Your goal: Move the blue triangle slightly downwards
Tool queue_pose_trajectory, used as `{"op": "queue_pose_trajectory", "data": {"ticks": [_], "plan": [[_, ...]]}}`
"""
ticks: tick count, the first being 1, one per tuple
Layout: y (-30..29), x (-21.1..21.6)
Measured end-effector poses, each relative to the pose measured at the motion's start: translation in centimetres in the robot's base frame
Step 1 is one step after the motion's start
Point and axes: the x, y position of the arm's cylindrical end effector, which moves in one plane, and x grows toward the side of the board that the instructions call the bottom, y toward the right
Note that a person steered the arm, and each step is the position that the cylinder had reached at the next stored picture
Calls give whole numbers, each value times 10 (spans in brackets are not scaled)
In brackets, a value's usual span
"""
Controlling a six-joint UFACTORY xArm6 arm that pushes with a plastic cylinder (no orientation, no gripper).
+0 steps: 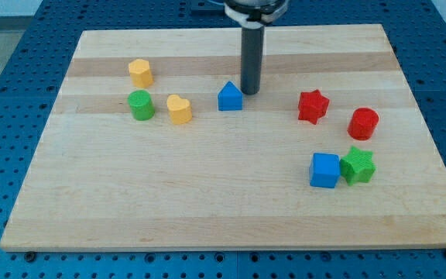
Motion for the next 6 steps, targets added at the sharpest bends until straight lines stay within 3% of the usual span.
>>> {"op": "queue_pose_trajectory", "data": {"ticks": [3,6], "plan": [[-126,12],[-39,32]]}}
